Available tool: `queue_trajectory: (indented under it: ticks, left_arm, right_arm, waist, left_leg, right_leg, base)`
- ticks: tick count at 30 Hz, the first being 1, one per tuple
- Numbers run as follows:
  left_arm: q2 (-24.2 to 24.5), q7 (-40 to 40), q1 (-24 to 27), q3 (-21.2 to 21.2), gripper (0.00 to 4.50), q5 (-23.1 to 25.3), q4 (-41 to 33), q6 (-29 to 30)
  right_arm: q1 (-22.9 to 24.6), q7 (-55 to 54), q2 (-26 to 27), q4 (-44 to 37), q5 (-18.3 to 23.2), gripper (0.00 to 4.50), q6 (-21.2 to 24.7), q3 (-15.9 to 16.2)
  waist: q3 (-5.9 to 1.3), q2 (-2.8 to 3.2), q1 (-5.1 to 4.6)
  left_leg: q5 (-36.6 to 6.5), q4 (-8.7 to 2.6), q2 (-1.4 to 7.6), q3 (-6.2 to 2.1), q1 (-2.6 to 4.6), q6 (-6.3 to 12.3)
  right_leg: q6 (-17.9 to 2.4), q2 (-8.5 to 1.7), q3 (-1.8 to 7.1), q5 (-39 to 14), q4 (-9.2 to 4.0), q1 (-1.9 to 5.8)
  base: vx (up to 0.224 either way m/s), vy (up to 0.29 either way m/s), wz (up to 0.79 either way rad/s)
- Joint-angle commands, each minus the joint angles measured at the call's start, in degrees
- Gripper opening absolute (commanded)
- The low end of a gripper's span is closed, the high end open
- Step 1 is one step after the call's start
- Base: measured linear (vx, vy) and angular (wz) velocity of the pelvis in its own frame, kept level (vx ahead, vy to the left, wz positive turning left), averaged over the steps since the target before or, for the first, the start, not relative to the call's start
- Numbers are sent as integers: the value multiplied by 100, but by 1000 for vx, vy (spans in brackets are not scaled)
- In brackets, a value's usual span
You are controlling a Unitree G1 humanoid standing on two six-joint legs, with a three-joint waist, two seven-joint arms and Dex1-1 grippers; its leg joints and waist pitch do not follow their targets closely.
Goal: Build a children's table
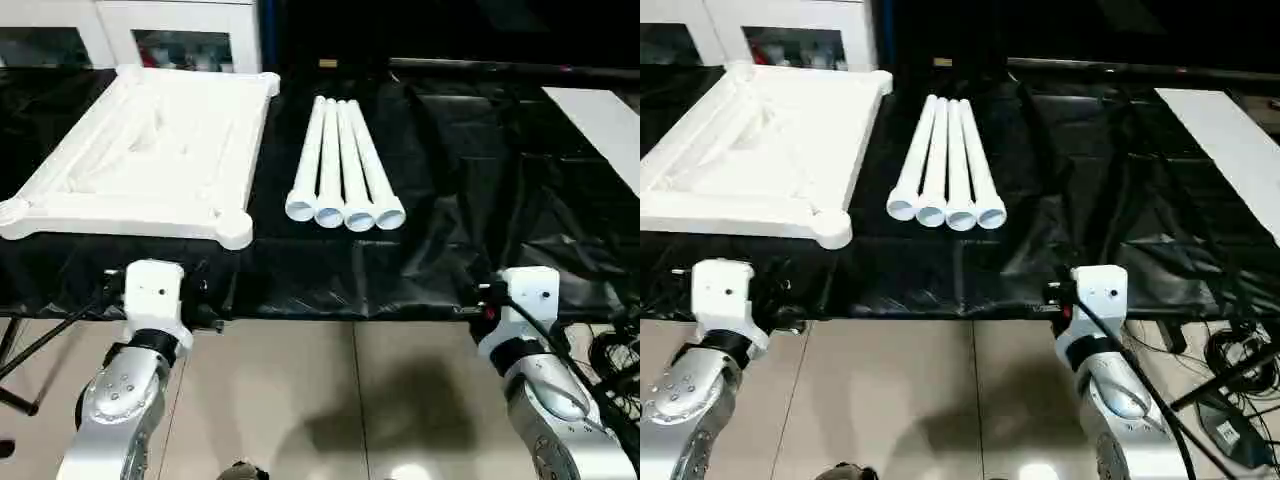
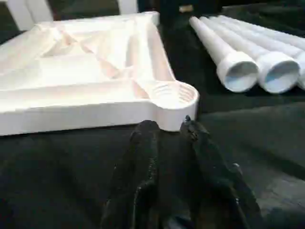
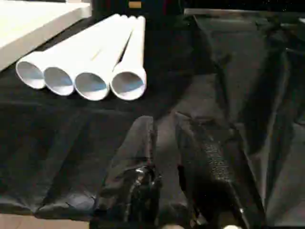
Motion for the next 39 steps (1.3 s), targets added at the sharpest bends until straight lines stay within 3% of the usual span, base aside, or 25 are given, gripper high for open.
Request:
queue_trajectory:
  ticks: [1, 10, 13, 14, 17, 18, 19, 20, 21, 23, 24, 25, 26, 27, 28, 29, 30, 31, 33, 34, 35, 36, 37, 38, 39]
  left_arm:
    - [-111, 122, -53, 171, 123, -15, -157, -356]
    - [7, 127, -345, 116, 152, 188, 187, -581]
    - [-6, 121, -439, 91, 152, 243, 255, -636]
    - [-18, 116, -451, 91, 152, 252, 274, -654]
    - [5, 91, -464, 54, 152, 296, 282, -664]
    - [14, 82, -469, 43, 182, 300, 287, -664]
    - [15, 11, -470, 34, 187, 225, 285, -650]
    - [20, -24, -469, 25, 187, 201, 276, -655]
    - [20, -26, -469, 25, 187, 199, 276, -656]
    - [18, -63, -465, 22, 217, 160, 265, -660]
    - [21, -49, -474, 22, 229, 179, 266, -662]
    - [21, -51, -490, 23, 232, 195, 282, -663]
    - [21, -51, -490, 23, 236, 195, 282, -663]
    - [19, -38, -504, 28, 247, 227, 296, -671]
    - [12, -30, -519, 36, 262, 241, 314, -677]
    - [18, -25, -530, 37, 272, 264, 328, -691]
    - [21, -22, -534, 41, 274, 262, 332, -690]
    - [19, 6, -538, 48, 274, 270, 334, -679]
    - [-1, 46, -542, 66, 293, 264, 334, -645]
    - [-23, 125, -552, 68, 307, 328, 326, -612]
    - [-27, 149, -563, 39, 315, 382, 318, -612]
    - [-48, 167, -568, 26, 316, 391, 307, -612]
    - [-123, 210, -583, 22, 317, 372, 286, -605]
    - [-154, 229, -597, 32, 322, 358, 287, -598]
    - [-170, 245, -598, 8, 339, 383, 280, -595]
  right_arm:
    - [18, 317, 68, -50, 236, 106, -471, -35]
    - [-253, 447, 35, 293, 304, 106, -561, -20]
    - [-406, 424, 117, 454, 333, 106, -701, -80]
    - [-420, 439, 120, 477, 337, 106, -735, -81]
    - [-440, 469, 141, 528, 364, 106, -832, -72]
    - [-447, 472, 146, 542, 365, 123, -858, -72]
    - [-457, 479, 174, 554, 407, 133, -876, -92]
    - [-471, 493, 209, 562, 463, 140, -906, -120]
    - [-472, 494, 211, 563, 466, 140, -907, -122]
    - [-475, 527, 229, 570, 514, 157, -926, -135]
    - [-489, 534, 230, 585, 517, 171, -942, -139]
    - [-503, 539, 235, 611, 511, 179, -965, -138]
    - [-503, 539, 235, 611, 511, 189, -965, -138]
    - [-515, 545, 238, 637, 499, 200, -997, -133]
    - [-522, 555, 241, 656, 492, 212, -1019, -126]
    - [-528, 569, 249, 678, 480, 219, -1050, -123]
    - [-532, 574, 254, 683, 480, 225, -1054, -122]
    - [-539, 579, 253, 690, 486, 232, -1064, -115]
    - [-544, 575, 250, 697, 487, 254, -1071, -109]
    - [-547, 589, 252, 703, 516, 254, -1092, -96]
    - [-553, 583, 252, 708, 514, 268, -1092, -86]
    - [-552, 591, 255, 708, 526, 276, -1097, -83]
    - [-553, 597, 261, 719, 534, 285, -1116, -66]
    - [-561, 582, 263, 731, 512, 293, -1123, -51]
    - [-564, 591, 271, 743, 528, 302, -1134, -51]
  waist:
    - [-222, 4, 11]
    - [-294, -3, 25]
    - [-329, -46, 90]
    - [-335, -74, 196]
    - [-316, -39, 311]
    - [-316, 10, 307]
    - [-338, 83, 257]
    - [-381, 270, 10]
    - [-380, 329, -76]
    - [-351, 242, 43]
    - [-316, 227, 48]
    - [-337, -61, 73]
    - [-305, -242, 93]
    - [-313, -381, 285]
    - [-331, -84, 166]
    - [-129, -164, 83]
    - [-70, -206, 86]
    - [-49, -231, 82]
    - [-44, -33, -14]
    - [29, 137, -268]
    - [-206, 354, -418]
    - [-170, 352, -482]
    - [-122, 460, -384]
    - [-167, 442, -346]
    - [-188, 437, -351]
  left_leg:
    - [-1598, -516, 325, -163, 155, -226]
    - [-909, -431, 295, -132, 144, 35]
    - [-803, -288, 215, -44, 34, 734]
    - [-743, -49, 261, -161, -80, 1179]
    - [-695, 355, 360, -393, -282, 1288]
    - [-579, 222, 363, -466, -308, 1359]
    - [-423, -130, 264, -374, -85, 1700]
    - [110, -333, 141, -405, 521, 2471]
    - [558, -392, 135, -443, 579, 2835]
    - [1644, -457, 444, -365, 281, 3110]
    - [1348, -544, 444, -289, 184, 2995]
    - [-541, -641, 440, -221, 258, 1903]
    - [-1517, -495, 280, -37, 89, 1084]
    - [-1712, 687, -114, -255, -255, 664]
    - [-1346, 1591, -322, -879, -558, -58]
    - [-1193, 1666, -391, -954, -636, -667]
    - [-1207, 1484, -371, -833, -210, -696]
    - [-1137, 1275, -325, -775, -36, -583]
    - [-1546, 429, -95, -684, 404, 117]
    - [-2729, -315, -7, -686, 366, 614]
    - [-3258, -614, 230, -888, 627, 790]
    - [-3085, -647, 250, -1006, 560, 828]
    - [-3138, -665, 331, -1080, 460, 372]
    - [-3227, -626, 481, -1221, 492, -493]
    - [-3094, -652, 636, -1329, 559, -810]
  right_leg:
    - [-552, -286, 171, -591, -460, 30]
    - [-715, -283, 158, 526, -355, 92]
    - [-855, -571, 323, 597, -457, 169]
    - [-912, -1018, 548, 271, -630, 277]
    - [-925, -1500, 827, -698, -812, 316]
    - [-988, -1331, 671, -1124, -783, 329]
    - [-938, -716, 319, -1199, -595, 195]
    - [-722, 145, -231, -1002, 74, -295]
    - [-477, 315, -444, -1043, 591, -434]
    - [351, 133, -570, -856, 1121, -572]
    - [367, 117, -597, -859, 1145, -484]
    - [154, -190, -267, -637, 639, -365]
    - [110, -688, 53, -890, 223, -271]
    - [574, -1740, 684, -1557, -475, -92]
    - [492, -1944, 940, -2368, -653, 42]
    - [165, -1550, 324, -3283, -642, 176]
    - [-443, -1343, 129, -3916, -797, 47]
    - [-677, -1272, -32, -4175, -868, 99]
    - [-1021, -995, -327, -4216, -893, 149]
    - [-912, -169, -662, -3237, -362, 1]
    - [-1026, 77, -666, -1131, 348, -19]
    - [-1015, 128, -648, -422, 370, -10]
    - [-942, 86, -567, 274, 233, 31]
    - [-790, 22, -451, 632, 75, 92]
    - [-695, -10, -394, 488, 81, 64]
  base:
    - [0, 0, 0]
    - [0, 0, 0]
    - [0, 0, 0]
    - [-13, 52, 0]
    - [-9, 110, -6]
    - [-4, 171, -13]
    - [3, 228, -10]
    - [5, 256, 3]
    - [5, 256, 3]
    - [-50, 201, 6]
    - [-77, 179, 2]
    - [-114, 151, -13]
    - [-132, 136, -11]
    - [-132, 136, -11]
    - [-136, 187, -16]
    - [-129, 248, -39]
    - [-129, 248, -39]
    - [-120, 278, -38]
    - [-118, 323, -11]
    - [-115, 309, 13]
    - [-93, 295, 15]
    - [-93, 295, 15]
    - [-75, 309, 2]
    - [-64, 252, 0]
    - [-64, 252, 0]
